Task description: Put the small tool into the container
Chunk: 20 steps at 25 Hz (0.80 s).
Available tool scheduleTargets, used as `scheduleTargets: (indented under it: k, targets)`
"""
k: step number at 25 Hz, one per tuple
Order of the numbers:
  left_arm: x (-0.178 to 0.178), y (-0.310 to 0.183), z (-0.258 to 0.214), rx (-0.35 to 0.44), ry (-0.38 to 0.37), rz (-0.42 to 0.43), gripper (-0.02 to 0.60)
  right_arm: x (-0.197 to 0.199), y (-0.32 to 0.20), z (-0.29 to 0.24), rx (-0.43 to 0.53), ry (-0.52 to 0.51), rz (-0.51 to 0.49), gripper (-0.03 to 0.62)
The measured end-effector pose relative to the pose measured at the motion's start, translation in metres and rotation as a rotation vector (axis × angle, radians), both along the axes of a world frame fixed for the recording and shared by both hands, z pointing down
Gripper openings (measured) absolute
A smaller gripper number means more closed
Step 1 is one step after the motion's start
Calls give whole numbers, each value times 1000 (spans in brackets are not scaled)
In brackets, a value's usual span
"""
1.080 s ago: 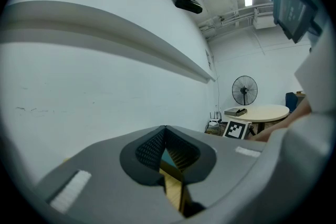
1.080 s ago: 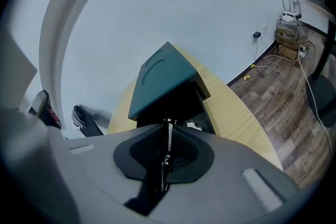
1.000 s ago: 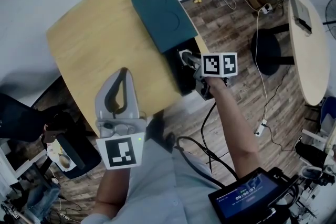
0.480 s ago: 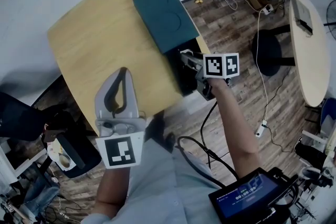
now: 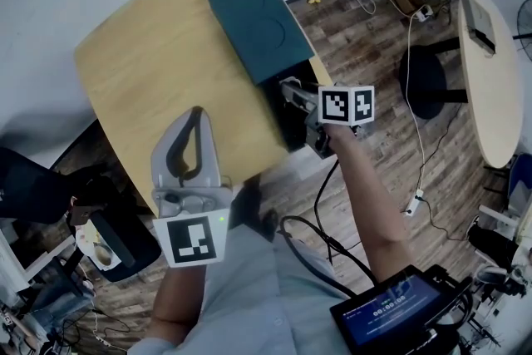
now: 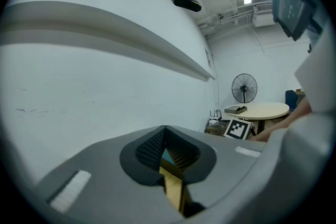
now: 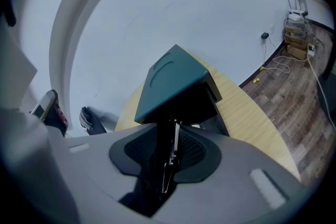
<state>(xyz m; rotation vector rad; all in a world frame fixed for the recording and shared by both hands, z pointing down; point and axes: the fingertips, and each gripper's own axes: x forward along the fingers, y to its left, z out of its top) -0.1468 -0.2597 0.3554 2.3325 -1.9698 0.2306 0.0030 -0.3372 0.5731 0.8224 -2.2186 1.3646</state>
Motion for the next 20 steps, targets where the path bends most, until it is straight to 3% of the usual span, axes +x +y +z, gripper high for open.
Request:
scheduleTargets:
  k: [14,20]
  targets:
    - [-3,-2,-3,5,-5,5,11,-3,-6,1,58,34,-26,78]
    - [-5,-6,-9,16,3,6,11,-9,-4,-9,46,-82,-16,163]
